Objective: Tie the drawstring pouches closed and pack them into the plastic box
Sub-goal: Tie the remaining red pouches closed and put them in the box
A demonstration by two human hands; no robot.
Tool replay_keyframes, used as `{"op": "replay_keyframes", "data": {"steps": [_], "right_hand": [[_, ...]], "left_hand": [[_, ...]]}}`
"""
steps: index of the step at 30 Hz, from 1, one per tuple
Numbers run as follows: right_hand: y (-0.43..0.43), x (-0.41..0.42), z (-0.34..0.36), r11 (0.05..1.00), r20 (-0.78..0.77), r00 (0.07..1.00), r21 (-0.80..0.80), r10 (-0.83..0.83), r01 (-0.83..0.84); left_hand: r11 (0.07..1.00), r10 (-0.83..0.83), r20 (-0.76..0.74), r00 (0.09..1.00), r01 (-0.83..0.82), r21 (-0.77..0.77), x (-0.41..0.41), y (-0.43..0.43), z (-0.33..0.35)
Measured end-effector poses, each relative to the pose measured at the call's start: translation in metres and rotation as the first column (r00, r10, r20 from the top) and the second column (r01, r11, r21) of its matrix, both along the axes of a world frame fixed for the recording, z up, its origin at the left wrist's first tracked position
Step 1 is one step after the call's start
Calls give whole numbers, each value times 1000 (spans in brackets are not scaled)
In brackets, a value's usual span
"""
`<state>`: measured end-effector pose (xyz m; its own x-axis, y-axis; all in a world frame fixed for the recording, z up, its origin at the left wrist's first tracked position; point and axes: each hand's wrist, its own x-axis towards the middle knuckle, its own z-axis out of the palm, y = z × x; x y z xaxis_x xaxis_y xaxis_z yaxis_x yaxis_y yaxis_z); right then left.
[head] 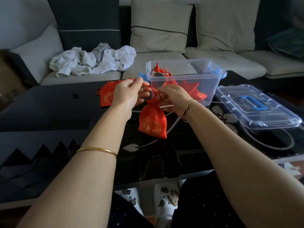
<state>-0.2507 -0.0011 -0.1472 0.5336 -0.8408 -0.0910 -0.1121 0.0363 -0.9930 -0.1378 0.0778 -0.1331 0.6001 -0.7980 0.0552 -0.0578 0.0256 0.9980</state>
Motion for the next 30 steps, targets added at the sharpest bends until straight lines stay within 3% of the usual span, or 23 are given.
{"op": "replay_keyframes", "data": {"steps": [10,22,27,30], "right_hand": [[-3,1,-2,979,77,985,119,154,-163],[-3,-6,-2,949,-3,950,58,311,-311],[-2,-9,0,942,19,944,64,330,-330],[-3,-11,2,963,87,965,85,248,-256]], "left_hand": [[998,-34,-97,995,29,-56,-2,4,5],[995,-30,-184,983,11,-104,-3,2,5],[995,-11,-202,979,-9,-100,-3,2,5],[995,5,-197,980,-23,-92,0,2,5]]}}
